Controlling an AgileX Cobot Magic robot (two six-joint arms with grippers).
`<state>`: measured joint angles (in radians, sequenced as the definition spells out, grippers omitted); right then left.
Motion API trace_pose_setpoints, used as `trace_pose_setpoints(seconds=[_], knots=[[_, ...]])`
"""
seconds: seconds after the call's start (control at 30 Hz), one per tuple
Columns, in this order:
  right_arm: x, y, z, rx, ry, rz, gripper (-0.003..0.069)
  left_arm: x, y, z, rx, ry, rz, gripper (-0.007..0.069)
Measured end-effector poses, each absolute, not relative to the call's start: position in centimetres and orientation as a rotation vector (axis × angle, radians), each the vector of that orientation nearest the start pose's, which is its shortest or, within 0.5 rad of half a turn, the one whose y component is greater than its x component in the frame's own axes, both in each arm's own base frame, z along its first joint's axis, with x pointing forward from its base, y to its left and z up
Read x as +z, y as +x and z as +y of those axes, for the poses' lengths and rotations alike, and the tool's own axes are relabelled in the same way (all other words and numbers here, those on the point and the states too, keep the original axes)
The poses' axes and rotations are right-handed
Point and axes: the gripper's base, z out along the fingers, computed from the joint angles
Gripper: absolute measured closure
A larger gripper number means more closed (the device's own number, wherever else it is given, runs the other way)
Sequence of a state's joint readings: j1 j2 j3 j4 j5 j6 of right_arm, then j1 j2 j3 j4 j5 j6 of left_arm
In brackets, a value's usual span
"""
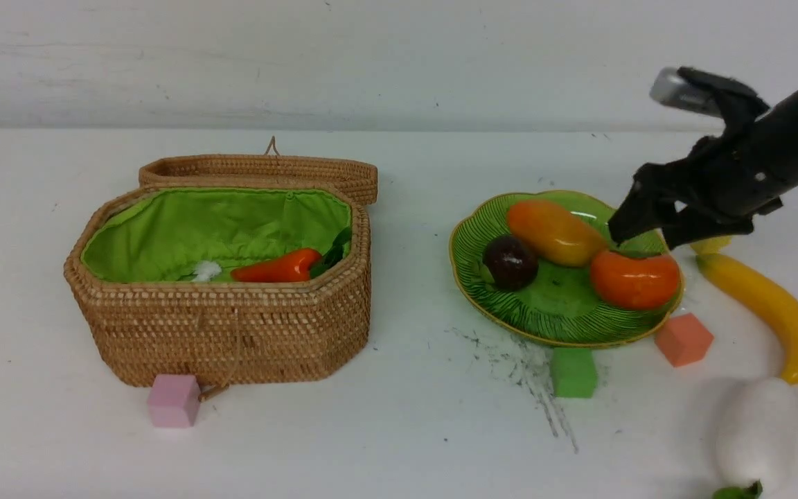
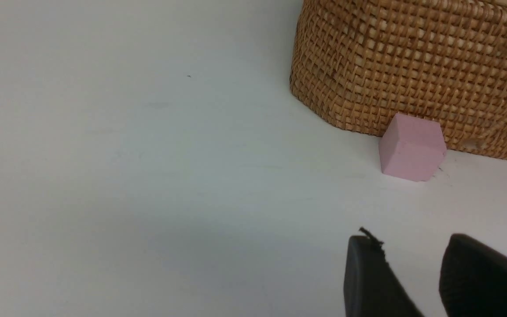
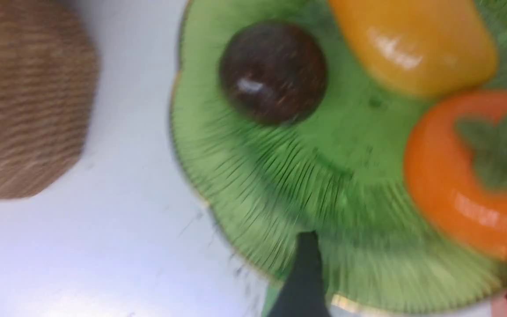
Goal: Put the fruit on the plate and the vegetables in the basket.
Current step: Grab a tomato with your right arm and place it on the plate on the right, then take a daikon with your right arm and place it on the basket on the left.
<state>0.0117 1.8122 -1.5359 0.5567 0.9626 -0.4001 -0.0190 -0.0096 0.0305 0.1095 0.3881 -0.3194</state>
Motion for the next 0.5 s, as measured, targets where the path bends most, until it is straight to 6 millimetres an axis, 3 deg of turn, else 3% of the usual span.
trace_pose_setpoints(seconds=[0.07,0.1,0.17,0.2,0.3,0.4,0.5], knots=[[32.4,37.3,3.3,0.583,-0.126,2.559,0.0119,16.9,5.2,0.3,-0.123,-0.216,1.880,0.0386],[32.6,37.1,3.2,0.583,-0.122,2.558,0.0119,16.9,5.2,0.3,-0.123,-0.216,1.880,0.0386],[35.0,34.7,2.5,0.548,-0.036,2.534,0.0123,16.9,5.2,0.3,-0.123,-0.216,1.880,0.0386],[35.2,34.5,2.5,0.545,-0.031,2.533,0.0123,16.9,5.2,0.3,-0.123,-0.216,1.880,0.0386],[35.9,31.0,2.4,0.542,0.073,2.536,0.0124,16.9,5.2,0.3,-0.123,-0.216,1.880,0.0386],[33.7,28.4,2.1,0.501,0.167,2.594,0.0124,16.9,5.2,0.3,-0.123,-0.216,1.880,0.0386],[29.9,26.9,1.6,0.437,0.254,2.678,0.0124,16.9,5.2,0.3,-0.123,-0.216,1.880,0.0386]])
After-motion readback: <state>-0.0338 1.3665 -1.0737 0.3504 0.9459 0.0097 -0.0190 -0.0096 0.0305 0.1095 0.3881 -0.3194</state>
